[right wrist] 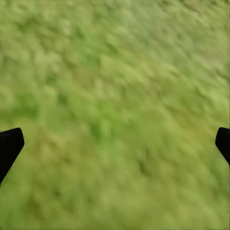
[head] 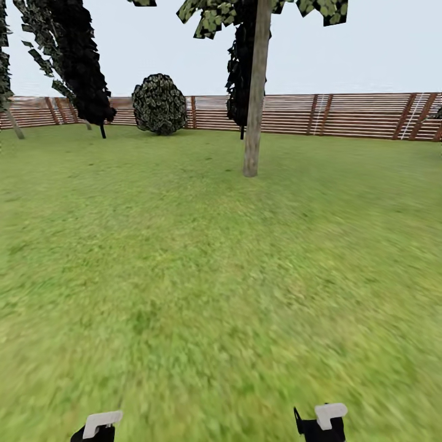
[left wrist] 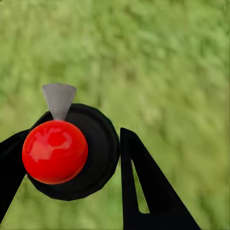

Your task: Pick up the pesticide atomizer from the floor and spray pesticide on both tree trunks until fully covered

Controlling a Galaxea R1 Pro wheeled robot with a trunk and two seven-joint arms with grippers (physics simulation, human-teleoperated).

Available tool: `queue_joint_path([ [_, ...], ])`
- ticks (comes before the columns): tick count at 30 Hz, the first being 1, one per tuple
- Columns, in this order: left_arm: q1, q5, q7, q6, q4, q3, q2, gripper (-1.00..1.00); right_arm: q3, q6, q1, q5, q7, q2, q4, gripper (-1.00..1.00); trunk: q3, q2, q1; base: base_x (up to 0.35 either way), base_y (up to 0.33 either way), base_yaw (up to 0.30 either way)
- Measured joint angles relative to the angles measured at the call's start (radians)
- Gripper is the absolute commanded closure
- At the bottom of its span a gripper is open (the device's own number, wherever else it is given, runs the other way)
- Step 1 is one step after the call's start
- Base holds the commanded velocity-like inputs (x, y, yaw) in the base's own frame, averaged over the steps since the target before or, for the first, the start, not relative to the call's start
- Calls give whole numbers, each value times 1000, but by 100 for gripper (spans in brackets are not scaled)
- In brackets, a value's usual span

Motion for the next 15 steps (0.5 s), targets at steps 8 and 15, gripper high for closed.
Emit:
queue_joint_path([
  [8, 0, 0, 1, 0, 0, 0, 0, 100, 1, 0, 0, 0, 0, 0, 1, -100, 0, 0, 0, 337, 0, 0],
  [15, 0, 0, 1, 0, 1, 0, 0, 100, 1, 0, 0, 0, 0, 0, 1, -100, 0, 0, 0, 338, 0, 0],
])
